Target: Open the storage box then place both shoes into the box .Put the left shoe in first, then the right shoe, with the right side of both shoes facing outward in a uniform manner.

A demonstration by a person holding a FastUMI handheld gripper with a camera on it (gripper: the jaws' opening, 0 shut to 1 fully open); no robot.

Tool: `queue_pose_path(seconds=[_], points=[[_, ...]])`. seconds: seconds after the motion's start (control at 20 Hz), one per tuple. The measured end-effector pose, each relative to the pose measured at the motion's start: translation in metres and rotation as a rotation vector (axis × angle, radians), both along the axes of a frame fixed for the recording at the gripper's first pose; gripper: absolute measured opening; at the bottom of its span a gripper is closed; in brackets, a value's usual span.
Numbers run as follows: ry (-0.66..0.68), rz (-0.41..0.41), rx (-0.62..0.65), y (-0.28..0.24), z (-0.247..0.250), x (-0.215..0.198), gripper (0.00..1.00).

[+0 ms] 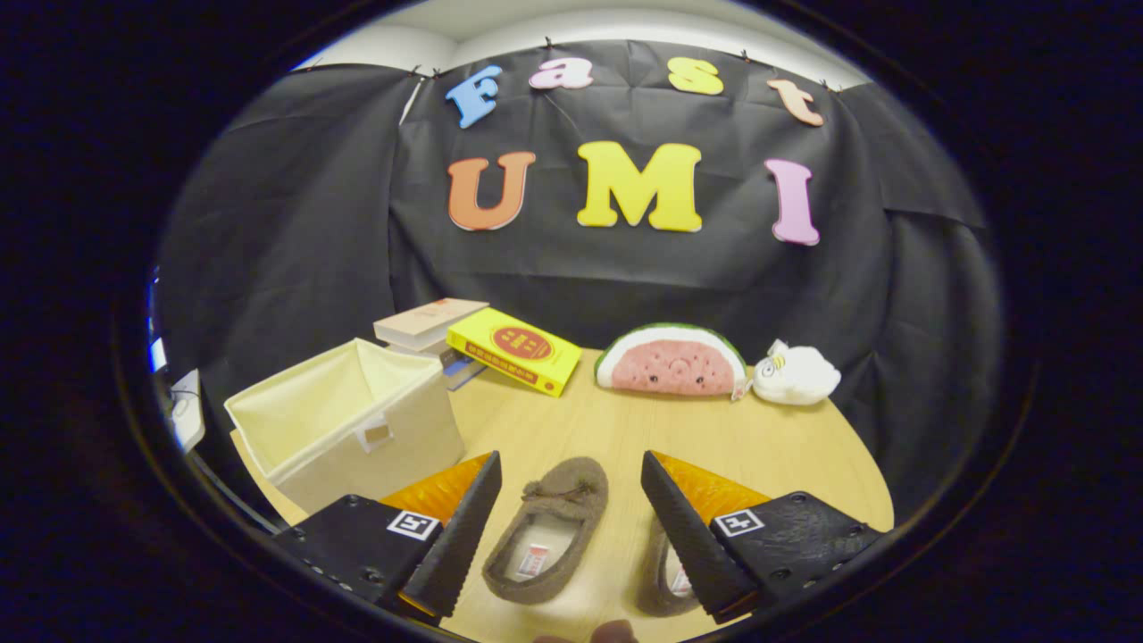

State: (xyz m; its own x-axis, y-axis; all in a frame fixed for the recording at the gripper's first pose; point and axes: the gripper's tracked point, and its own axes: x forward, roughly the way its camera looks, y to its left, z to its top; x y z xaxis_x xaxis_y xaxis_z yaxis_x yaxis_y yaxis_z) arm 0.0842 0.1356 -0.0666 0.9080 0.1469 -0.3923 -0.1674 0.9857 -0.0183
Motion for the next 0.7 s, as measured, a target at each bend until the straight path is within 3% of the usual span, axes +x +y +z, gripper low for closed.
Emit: queue_pose_path(seconds=[0.2, 0.6, 0.7], points=[[0.197, -0.029, 0.045, -0.002, -0.054, 0.004, 0.96], [0.343, -0.096, 0.052, -0.003, -0.105, 0.020, 0.95], [0.360, -0.117, 0.060, -0.006, -0.114, 0.026, 0.89]])
